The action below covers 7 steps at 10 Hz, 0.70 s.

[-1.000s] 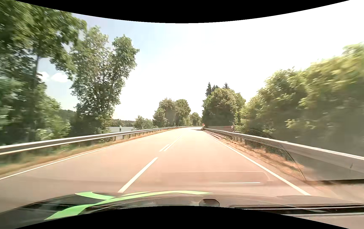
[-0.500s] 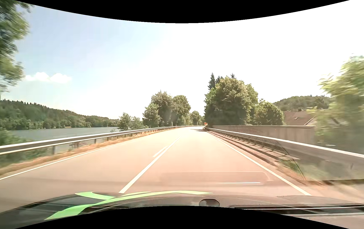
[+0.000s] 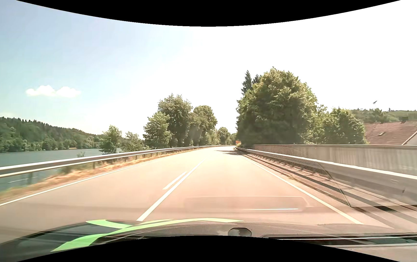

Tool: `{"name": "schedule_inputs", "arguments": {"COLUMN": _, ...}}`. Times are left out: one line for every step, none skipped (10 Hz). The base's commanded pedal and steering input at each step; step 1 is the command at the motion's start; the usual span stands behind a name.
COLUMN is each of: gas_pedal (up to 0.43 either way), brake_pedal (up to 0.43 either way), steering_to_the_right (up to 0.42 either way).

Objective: Follow the waypoints while adhering to traffic rules and regulations

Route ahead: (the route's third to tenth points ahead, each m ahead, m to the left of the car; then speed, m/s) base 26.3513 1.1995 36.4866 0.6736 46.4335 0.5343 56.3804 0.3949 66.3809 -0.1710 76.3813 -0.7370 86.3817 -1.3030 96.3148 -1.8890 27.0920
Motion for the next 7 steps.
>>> {"name": "schedule_inputs", "arguments": {"gas_pedal": 0.220, "brake_pedal": 0.000, "steering_to_the_right": 0.001}}
{"name": "schedule_inputs", "arguments": {"gas_pedal": 0.228, "brake_pedal": 0.000, "steering_to_the_right": 0.001}}
{"name": "schedule_inputs", "arguments": {"gas_pedal": 0.228, "brake_pedal": 0.000, "steering_to_the_right": 0.001}}
{"name": "schedule_inputs", "arguments": {"gas_pedal": 0.228, "brake_pedal": 0.000, "steering_to_the_right": 0.001}}
{"name": "schedule_inputs", "arguments": {"gas_pedal": 0.220, "brake_pedal": 0.000, "steering_to_the_right": 0.002}}
{"name": "schedule_inputs", "arguments": {"gas_pedal": 0.197, "brake_pedal": 0.000, "steering_to_the_right": 0.003}}
{"name": "schedule_inputs", "arguments": {"gas_pedal": 0.169, "brake_pedal": 0.000, "steering_to_the_right": 0.004}}
